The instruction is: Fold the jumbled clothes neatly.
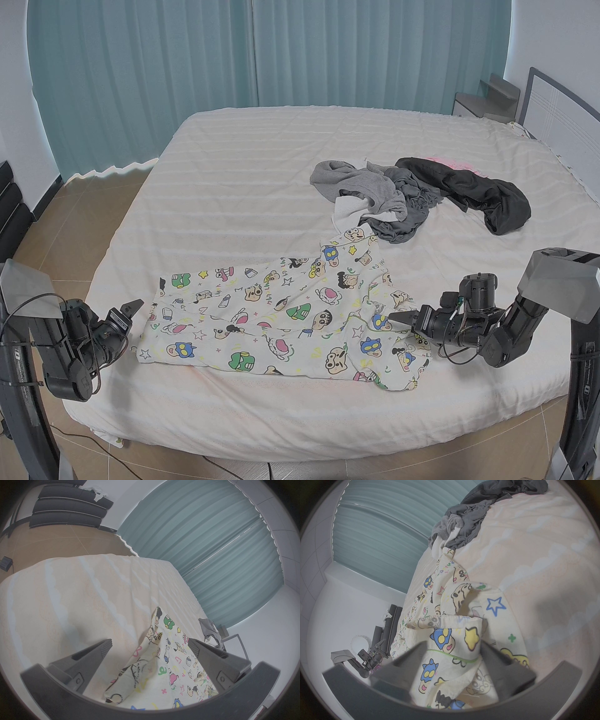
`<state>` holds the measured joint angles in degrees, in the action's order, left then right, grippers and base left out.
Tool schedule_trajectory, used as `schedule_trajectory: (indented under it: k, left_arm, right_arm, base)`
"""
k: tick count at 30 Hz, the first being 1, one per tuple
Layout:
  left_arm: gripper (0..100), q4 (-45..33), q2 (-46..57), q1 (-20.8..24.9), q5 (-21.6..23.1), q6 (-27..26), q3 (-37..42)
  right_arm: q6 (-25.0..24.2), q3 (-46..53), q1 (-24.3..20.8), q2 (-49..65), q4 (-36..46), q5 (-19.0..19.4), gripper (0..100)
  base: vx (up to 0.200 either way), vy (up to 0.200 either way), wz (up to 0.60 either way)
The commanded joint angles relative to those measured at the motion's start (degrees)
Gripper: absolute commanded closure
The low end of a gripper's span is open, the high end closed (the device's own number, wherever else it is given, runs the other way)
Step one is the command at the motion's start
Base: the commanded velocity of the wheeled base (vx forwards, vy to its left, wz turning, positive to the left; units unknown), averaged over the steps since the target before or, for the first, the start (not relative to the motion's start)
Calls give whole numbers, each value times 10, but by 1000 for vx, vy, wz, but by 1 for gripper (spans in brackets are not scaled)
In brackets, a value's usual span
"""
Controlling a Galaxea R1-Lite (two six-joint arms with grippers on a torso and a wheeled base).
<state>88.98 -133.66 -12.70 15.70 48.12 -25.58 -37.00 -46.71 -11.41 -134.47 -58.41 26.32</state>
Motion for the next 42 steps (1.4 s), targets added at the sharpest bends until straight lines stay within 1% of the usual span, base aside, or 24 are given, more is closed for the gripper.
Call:
schedule_trajectory:
  k: [1, 5, 9, 11, 12, 13, 14, 15, 18, 19, 21, 23, 26, 33, 36, 37, 38, 39, 42]
  left_arm:
    - [0, 2, -1, 7, -1, 0, 1]
    - [0, 2, -2, 7, -1, 0, 4]
    - [0, 2, -2, 7, 0, 1, 4]
    - [0, 2, -2, 7, 0, 1, 4]
    - [0, 2, -2, 7, 0, 1, 4]
    - [0, 2, -2, 7, 0, 1, 4]
    - [0, 2, -2, 7, 0, 1, 4]
    - [0, 2, -2, 7, 0, 1, 4]
    - [0, 2, -2, 7, -1, 1, 4]
    - [0, 2, -2, 7, -1, 1, 4]
    - [0, 2, -2, 7, -1, 1, 4]
    - [0, 2, -2, 7, 0, 1, 4]
    - [0, 3, -2, 7, 0, 1, 4]
    - [0, 2, -2, 7, 0, 1, 4]
    - [0, 2, -3, 7, 0, 1, 4]
    - [0, 2, -3, 7, 0, 1, 4]
    - [0, 2, -3, 7, 0, 1, 4]
    - [0, 2, -3, 7, 0, 1, 4]
    - [0, 2, -5, 7, 0, 1, 4]
  right_arm:
    - [0, -6, -6, -12, -1, 1, 100]
    - [-1, -4, -6, -13, -8, 0, 100]
    - [-1, 8, -7, -9, -40, -5, 100]
    - [-2, 28, -11, -5, -83, -7, 100]
    - [-2, 28, -11, -5, -83, -7, 100]
    - [-2, 41, -13, -1, -123, -8, 100]
    - [-2, 41, -13, -1, -123, -8, 100]
    - [0, 56, -15, 4, -158, -11, 100]
    - [0, 76, -25, 16, -203, -11, 100]
    - [0, 76, -25, 16, -203, -11, 100]
    - [1, 96, -34, 32, -248, -10, 100]
    - [2, 109, -43, 38, -266, -11, 100]
    - [3, 122, -52, 43, -280, -11, 100]
    - [12, 133, -53, 55, -283, -9, 100]
    - [33, 156, -56, 54, -282, -2, 100]
    - [33, 156, -56, 54, -282, -2, 100]
    - [52, 168, -59, 55, -280, 6, 100]
    - [59, 174, -62, 55, -279, 8, 100]
    - [69, 181, -69, 67, -274, 8, 100]
  base:
    - [0, 0, 0]
    - [0, 0, 0]
    - [0, 0, 0]
    - [0, 0, 0]
    - [0, 0, 0]
    - [0, 0, 0]
    - [0, 0, 0]
    - [0, 0, 0]
    - [0, 0, 0]
    - [0, 0, 0]
    - [0, 0, 0]
    - [0, 0, 0]
    - [0, 0, 0]
    - [0, 0, 0]
    - [0, 0, 0]
    - [0, 0, 0]
    - [0, 0, 0]
    - [0, 0, 0]
    - [0, 0, 0]
